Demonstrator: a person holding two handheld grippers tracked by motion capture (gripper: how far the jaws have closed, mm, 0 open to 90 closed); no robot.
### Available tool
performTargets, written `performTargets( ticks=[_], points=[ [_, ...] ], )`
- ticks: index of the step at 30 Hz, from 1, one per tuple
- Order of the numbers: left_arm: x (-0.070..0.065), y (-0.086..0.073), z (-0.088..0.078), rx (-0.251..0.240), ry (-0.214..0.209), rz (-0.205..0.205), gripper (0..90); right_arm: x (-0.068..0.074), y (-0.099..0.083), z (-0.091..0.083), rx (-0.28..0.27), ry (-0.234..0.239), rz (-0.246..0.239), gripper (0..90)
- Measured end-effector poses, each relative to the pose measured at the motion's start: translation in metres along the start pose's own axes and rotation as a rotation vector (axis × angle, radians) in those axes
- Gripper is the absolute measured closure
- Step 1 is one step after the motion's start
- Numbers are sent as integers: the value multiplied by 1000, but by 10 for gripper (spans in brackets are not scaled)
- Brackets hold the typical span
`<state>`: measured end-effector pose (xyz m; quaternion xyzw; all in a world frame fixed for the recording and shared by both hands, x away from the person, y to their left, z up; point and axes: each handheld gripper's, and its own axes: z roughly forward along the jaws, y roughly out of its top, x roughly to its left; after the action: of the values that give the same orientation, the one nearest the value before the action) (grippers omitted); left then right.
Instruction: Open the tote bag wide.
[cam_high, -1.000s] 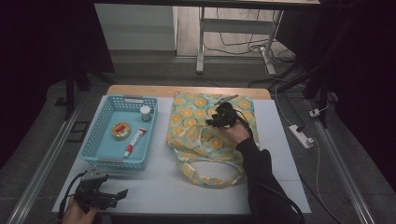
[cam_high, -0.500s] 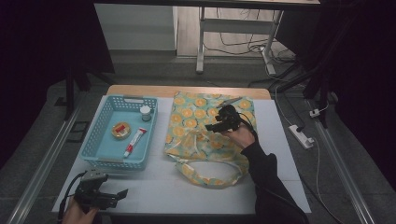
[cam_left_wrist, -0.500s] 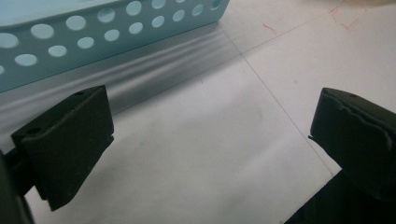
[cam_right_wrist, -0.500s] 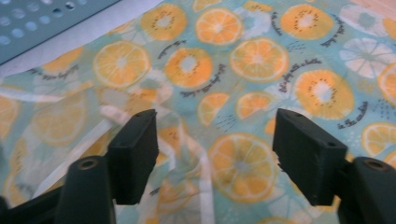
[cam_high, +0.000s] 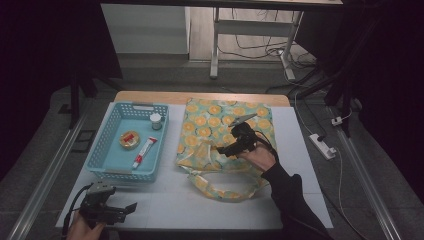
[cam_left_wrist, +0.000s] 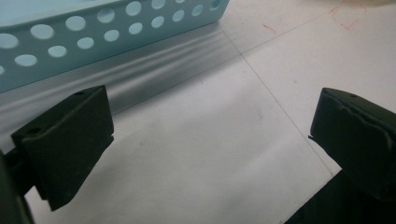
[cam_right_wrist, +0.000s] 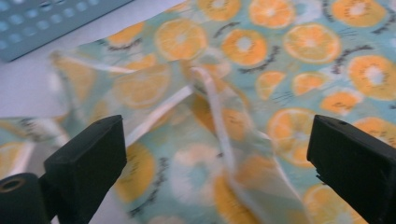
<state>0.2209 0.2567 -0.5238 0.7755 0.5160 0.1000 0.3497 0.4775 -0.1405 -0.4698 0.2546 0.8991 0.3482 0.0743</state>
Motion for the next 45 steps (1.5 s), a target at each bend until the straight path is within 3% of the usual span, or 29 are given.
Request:
performTargets(
  ticks=[7,10,15,20,22,28,29,30,31,32,33,34,36,42,43,45],
  points=[
    [0,0,0,0,1,2,0,30,-6,-2,10,18,-32,0],
    [0,0,0,-2,2,2,0,43,-13,11,48,14,-68,0],
    [0,0,0,-3,0,3,0,43,-21,26,89,9,-71,21],
    [0,0,0,-4,-1,3,0,37,-30,32,100,28,-56,160],
    [0,0,0,-4,-1,5,0,37,-33,34,103,39,-69,257],
    [-1,0,0,-2,0,4,0,43,-34,37,115,51,-118,401],
    [-1,0,0,-2,0,4,0,47,-34,37,111,47,-151,504],
    [-1,0,0,-2,0,4,0,47,-34,37,111,47,-151,504],
    [-1,0,0,-2,0,4,0,49,-34,36,112,69,-174,630],
    [0,0,0,-1,0,4,0,49,-34,36,112,69,-174,630],
    [0,0,0,-1,0,4,0,50,-33,35,115,75,-191,738],
    [-1,0,0,-1,0,5,0,50,-33,35,115,75,-191,738],
    [-1,0,0,-1,0,5,0,50,-32,34,110,85,-187,845],
    [-1,0,0,3,0,3,0,46,-29,33,81,64,-174,879],
    [-1,0,1,2,1,3,0,45,-29,34,79,64,-169,865],
    [-1,0,1,2,1,2,0,46,-30,42,98,71,-162,753]
  ],
)
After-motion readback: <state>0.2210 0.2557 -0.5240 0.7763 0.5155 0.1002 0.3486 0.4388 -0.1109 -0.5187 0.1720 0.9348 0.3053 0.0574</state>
